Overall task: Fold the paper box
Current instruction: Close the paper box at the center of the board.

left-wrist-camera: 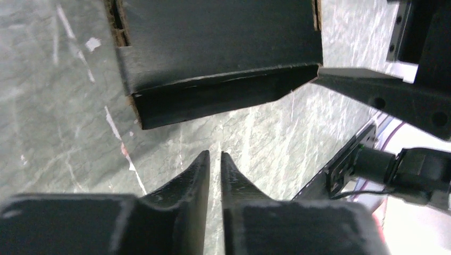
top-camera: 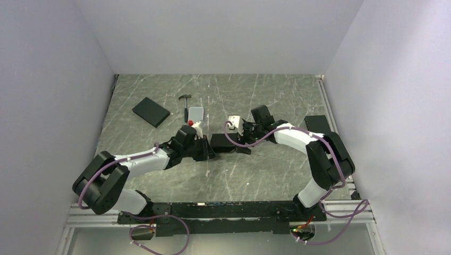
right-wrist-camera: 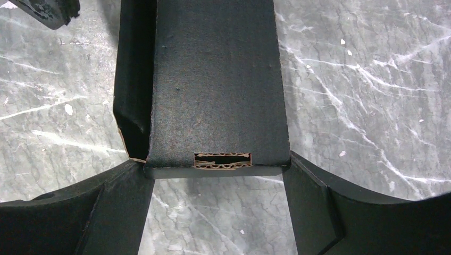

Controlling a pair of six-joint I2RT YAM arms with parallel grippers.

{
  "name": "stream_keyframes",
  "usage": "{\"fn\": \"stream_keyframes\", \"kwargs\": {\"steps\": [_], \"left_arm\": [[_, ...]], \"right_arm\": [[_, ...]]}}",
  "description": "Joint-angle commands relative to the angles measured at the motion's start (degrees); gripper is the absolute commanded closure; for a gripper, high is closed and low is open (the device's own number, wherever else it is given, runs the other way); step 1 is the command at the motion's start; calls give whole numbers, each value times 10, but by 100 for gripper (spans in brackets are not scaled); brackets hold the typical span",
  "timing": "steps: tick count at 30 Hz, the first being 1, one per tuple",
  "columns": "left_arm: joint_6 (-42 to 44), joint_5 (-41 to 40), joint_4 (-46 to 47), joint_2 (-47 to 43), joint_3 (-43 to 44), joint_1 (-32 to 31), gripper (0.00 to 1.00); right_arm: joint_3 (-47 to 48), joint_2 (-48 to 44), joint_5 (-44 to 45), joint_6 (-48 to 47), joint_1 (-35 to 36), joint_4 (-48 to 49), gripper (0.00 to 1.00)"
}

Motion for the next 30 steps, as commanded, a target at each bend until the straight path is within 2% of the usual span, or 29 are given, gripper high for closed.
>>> {"fn": "stream_keyframes", "kwargs": {"steps": [1, 4, 7, 14, 16, 18, 20, 27, 30], "left_arm": [[-13, -48, -23, -62, 5, 12, 77], [-3, -74, -62, -121, 4, 31, 63], [19, -64, -90, -166, 6, 60, 54], [142, -25, -128, -220, 16, 81, 45], [162, -28, -126, -236, 13, 81, 36], [163, -29, -115, -248, 3, 81, 16], [168, -10, -91, -257, -11, 81, 7], [283, 65, 56, -287, -71, 74, 6], [366, 95, 55, -307, -73, 63, 7]], "right_arm": [[9, -13, -7, -6, -5, 12, 100], [3, -16, -18, -19, -11, 13, 100], [-10, -27, -32, -47, -16, 21, 100], [-40, -78, -138, -95, -57, 24, 100], [-42, -90, -183, -118, -70, 4, 100], [-38, -96, -235, -142, -84, -23, 100], [-31, -96, -264, -133, -94, -37, 100], [15, -60, -332, -160, -116, -136, 100], [39, -39, -359, -196, -120, -195, 100]]}}
